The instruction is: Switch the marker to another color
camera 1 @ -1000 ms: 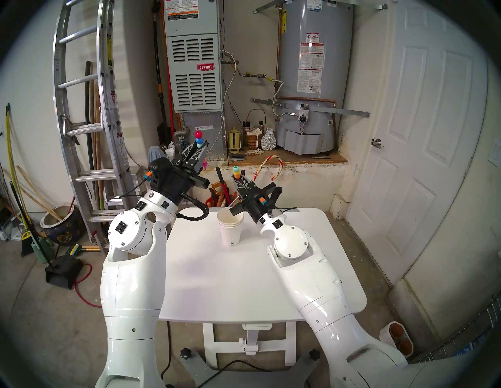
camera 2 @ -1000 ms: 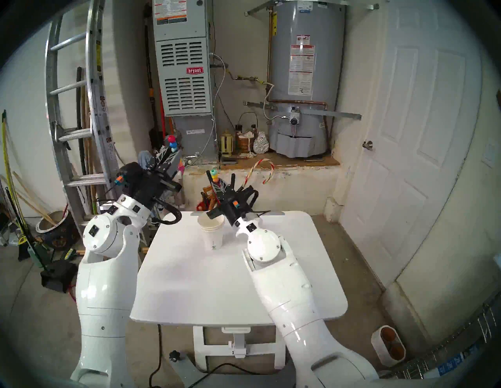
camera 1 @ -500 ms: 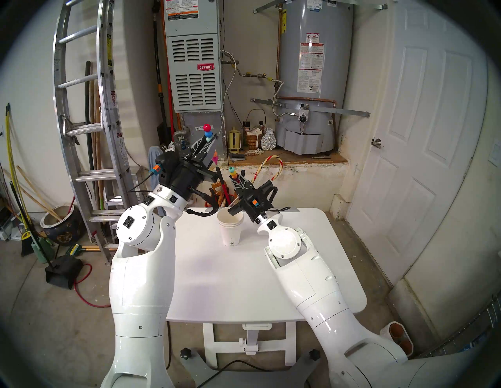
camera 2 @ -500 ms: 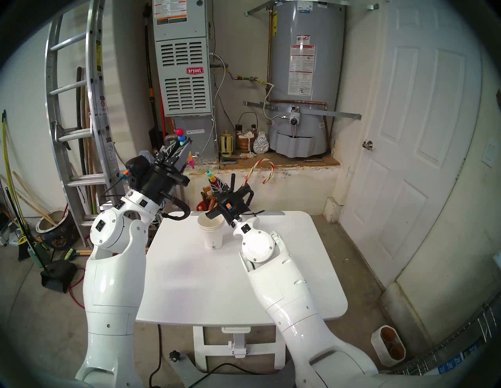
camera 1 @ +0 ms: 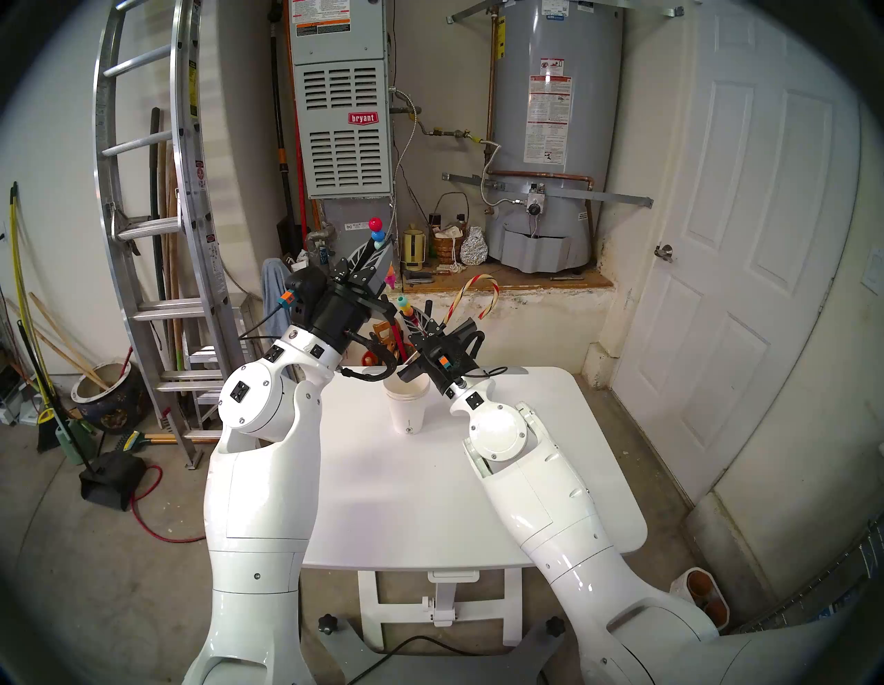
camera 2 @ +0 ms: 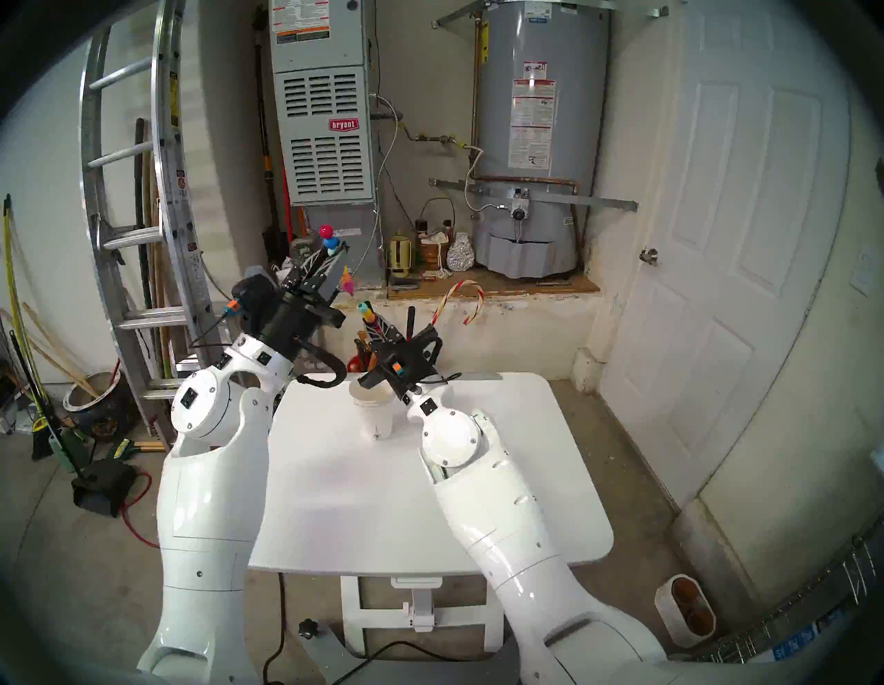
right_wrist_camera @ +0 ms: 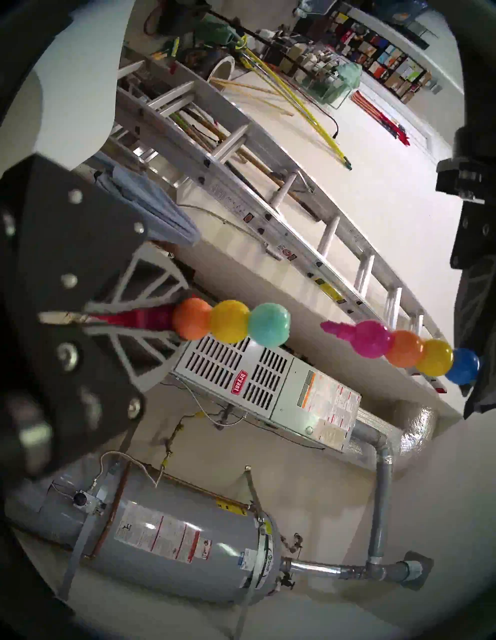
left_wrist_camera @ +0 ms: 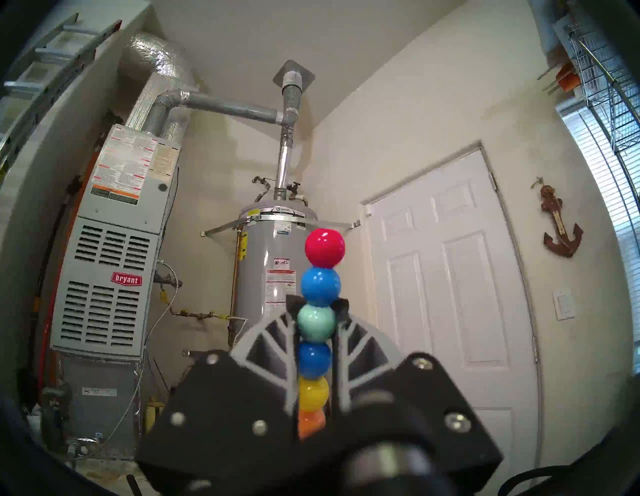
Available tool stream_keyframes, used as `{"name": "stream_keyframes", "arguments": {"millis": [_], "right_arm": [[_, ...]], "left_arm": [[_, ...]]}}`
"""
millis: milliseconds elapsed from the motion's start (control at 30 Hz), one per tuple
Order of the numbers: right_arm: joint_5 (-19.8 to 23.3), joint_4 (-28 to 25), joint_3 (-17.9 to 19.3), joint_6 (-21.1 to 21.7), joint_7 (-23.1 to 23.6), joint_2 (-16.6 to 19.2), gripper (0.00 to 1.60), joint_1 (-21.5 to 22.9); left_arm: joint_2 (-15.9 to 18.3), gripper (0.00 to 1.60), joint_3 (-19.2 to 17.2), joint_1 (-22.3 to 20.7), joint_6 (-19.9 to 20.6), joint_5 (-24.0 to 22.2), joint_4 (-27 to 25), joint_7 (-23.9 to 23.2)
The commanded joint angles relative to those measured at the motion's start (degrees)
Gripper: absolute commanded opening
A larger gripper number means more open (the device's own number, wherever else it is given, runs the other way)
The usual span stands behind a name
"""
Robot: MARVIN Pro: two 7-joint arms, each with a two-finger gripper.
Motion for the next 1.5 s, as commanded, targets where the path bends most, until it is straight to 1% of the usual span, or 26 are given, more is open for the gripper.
{"name": "stream_keyframes", "arguments": {"millis": [0,867,1467], "right_arm": [[1.0,-1.4,0.1,-0.4,0.2,-0.9,0.0,0.9],[2.1,-1.2,-0.3,-0.1,0.7,-1.1,0.0,1.3],[2.2,-0.8,-0.3,-0.3,0.4,-1.0,0.0,1.4]], "left_arm": [[-0.1,0.0,0.0,-0.6,-0.4,-0.4,-0.8,-0.3],[-0.3,0.0,0.3,-1.0,-1.4,0.4,0.9,-0.8],[-0.1,0.0,-0.2,-1.0,-1.4,0.1,0.6,-1.1]]}}
